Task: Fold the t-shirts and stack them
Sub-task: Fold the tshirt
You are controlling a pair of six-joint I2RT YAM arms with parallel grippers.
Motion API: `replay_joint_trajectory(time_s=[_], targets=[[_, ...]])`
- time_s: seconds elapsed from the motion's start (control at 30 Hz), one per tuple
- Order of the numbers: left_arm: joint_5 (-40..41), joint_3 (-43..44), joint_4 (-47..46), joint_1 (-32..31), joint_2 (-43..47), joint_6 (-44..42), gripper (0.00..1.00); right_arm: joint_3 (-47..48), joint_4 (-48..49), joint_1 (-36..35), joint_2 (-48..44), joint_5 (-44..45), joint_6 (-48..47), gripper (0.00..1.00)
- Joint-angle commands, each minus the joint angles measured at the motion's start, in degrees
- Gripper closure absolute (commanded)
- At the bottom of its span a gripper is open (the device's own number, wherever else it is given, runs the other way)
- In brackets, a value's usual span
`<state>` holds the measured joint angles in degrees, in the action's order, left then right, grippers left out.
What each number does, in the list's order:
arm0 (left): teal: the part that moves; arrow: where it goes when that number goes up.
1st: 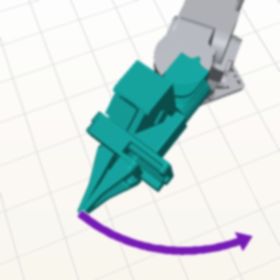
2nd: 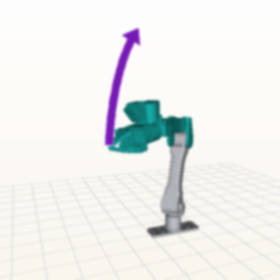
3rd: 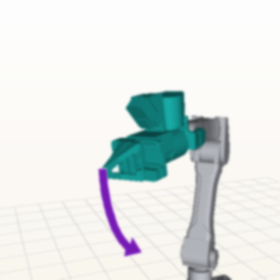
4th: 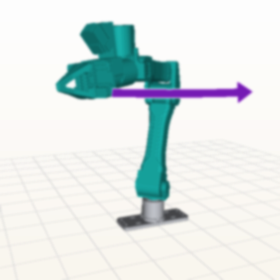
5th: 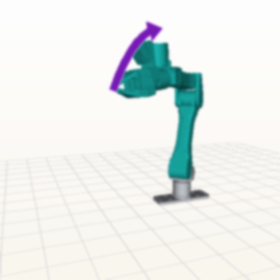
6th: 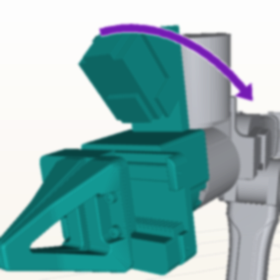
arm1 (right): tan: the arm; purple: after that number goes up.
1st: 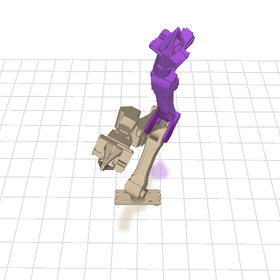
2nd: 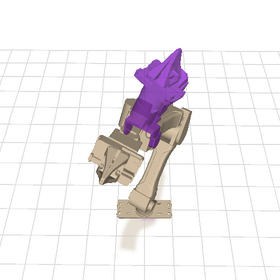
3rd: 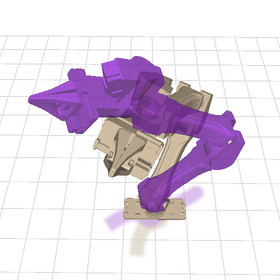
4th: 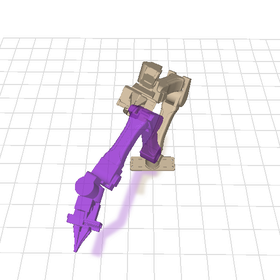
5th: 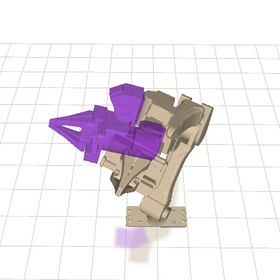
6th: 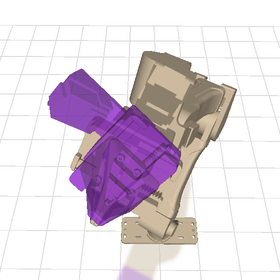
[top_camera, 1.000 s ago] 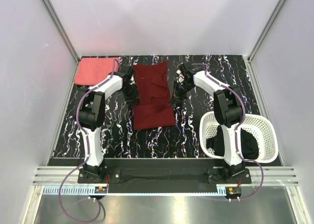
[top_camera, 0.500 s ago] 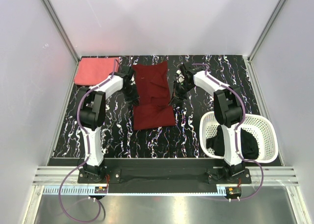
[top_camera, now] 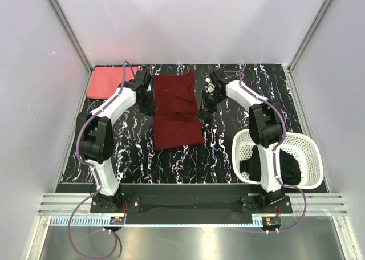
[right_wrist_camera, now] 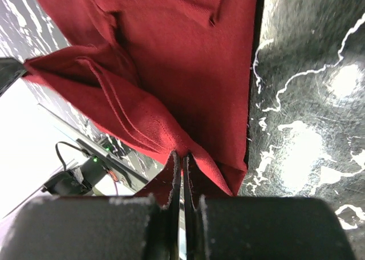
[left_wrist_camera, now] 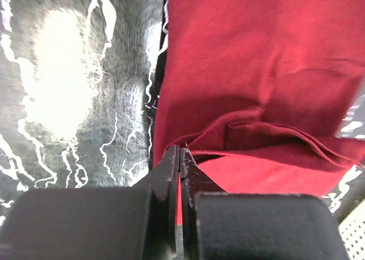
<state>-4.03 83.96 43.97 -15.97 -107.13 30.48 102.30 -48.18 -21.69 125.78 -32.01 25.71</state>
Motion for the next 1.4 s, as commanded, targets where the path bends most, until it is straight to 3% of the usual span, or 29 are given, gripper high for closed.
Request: replay_joint_trajectory(time_s=[0.0, 0.6, 0.7, 0.77, 0.87, 0.9, 1.0, 1.1, 1.27, 1.3, 1.37], targets=[[3.42, 1.11, -0.64, 0.06, 1.93, 0.81, 1.0, 3.95, -0.51, 1.12, 1.57, 1.07, 0.21, 1.0], [2.98, 9.28, 1.12, 0.67, -7.3, 0.54, 1.0, 13.36, -3.14, 2.36, 11.07, -1.83, -0.05, 1.0], [3.07, 9.73, 0.86, 1.02, -7.92, 0.55, 0.98, 14.77, -3.58, 2.62, 11.95, -1.74, -0.05, 0.94], [3.5, 10.16, 0.86, 1.2, -8.18, 0.55, 0.77, 16.26, -3.76, 2.71, 12.56, -1.48, -0.05, 0.85], [6.48, 10.87, 1.64, 1.29, -7.04, 0.28, 0.55, 19.24, -4.98, 3.41, 13.35, 0.01, -0.22, 0.72], [7.62, 11.04, 1.91, 1.2, -5.56, 0.2, 0.41, 20.21, -5.51, 3.59, 13.44, 0.45, -0.49, 0.61], [9.66, 9.82, 2.62, 1.2, -2.13, -0.25, 0.34, 24.16, -8.76, 3.76, 13.36, 3.52, -2.59, 0.5], [6.16, 5.96, 2.18, 0.5, 2.97, -0.07, 0.4, 23.74, -11.05, 3.76, 10.38, 6.95, -4.35, 0.48], [-13.0, -6.6, -8.44, -3.36, 10.09, 3.25, 0.59, 6.28, -2.46, 2.8, -1.48, 1.26, -2.25, 0.51], [-14.76, -11.23, -10.46, -4.67, 10.88, 4.05, 0.63, 1.2, -0.88, 1.49, -3.06, -0.93, -1.46, 0.54], [-17.67, -14.6, -15.39, -6.17, 12.38, 5.63, 0.69, -2.61, 2.12, 0.34, -6.32, -2.26, -0.41, 0.69]])
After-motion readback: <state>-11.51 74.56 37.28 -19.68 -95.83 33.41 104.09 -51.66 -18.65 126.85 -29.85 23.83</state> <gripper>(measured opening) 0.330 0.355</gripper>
